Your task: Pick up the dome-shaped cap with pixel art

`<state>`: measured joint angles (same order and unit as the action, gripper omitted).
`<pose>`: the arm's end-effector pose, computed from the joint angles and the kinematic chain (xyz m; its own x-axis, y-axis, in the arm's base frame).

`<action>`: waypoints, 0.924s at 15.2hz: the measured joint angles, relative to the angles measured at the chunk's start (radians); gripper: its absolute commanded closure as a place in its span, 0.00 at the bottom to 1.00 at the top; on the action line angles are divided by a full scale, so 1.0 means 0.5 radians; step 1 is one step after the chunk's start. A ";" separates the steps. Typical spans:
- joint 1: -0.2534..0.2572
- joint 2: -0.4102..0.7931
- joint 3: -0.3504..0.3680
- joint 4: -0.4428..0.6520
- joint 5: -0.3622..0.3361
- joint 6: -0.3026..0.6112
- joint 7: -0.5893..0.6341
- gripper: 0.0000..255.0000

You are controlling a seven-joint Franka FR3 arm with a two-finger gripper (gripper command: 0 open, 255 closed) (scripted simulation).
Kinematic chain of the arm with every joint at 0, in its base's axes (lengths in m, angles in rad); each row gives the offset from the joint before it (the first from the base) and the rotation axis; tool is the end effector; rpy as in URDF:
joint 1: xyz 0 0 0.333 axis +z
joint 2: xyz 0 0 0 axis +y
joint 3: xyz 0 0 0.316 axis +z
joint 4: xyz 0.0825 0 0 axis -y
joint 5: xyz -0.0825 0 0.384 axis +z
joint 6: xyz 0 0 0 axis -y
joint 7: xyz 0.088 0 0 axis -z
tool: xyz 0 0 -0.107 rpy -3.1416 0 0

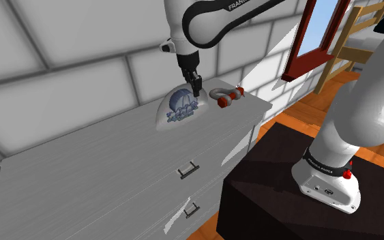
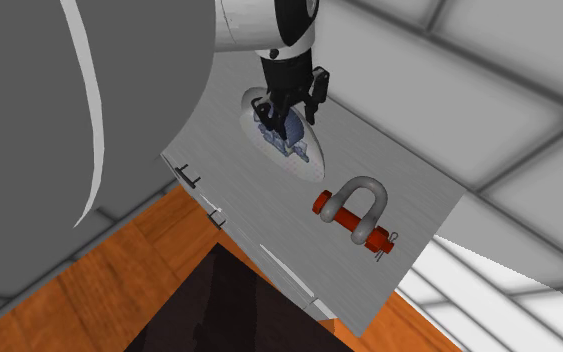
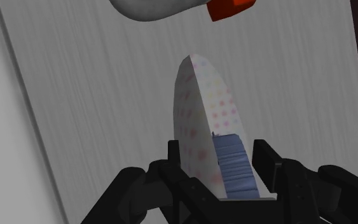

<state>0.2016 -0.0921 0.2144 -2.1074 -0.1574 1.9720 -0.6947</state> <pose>0.4781 0.2023 0.4537 0.3883 0.9105 -0.1420 0.9211 -0.3786 0.0908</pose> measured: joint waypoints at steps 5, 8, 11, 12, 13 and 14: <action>0.000 -0.038 -0.003 0.080 0.016 -0.117 -0.027 1.00; 0.000 -0.043 -0.003 0.156 0.021 -0.197 -0.040 1.00; 0.000 -0.055 -0.004 0.219 0.026 -0.270 -0.054 1.00; 0.001 -0.051 -0.003 0.253 0.027 -0.301 -0.056 1.00; 0.001 -0.055 -0.003 0.268 0.029 -0.320 -0.059 1.00; 0.001 -0.066 -0.003 0.287 0.032 -0.350 -0.064 1.00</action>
<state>0.2021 -0.1252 0.2128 -1.9638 -0.1414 1.7973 -0.7268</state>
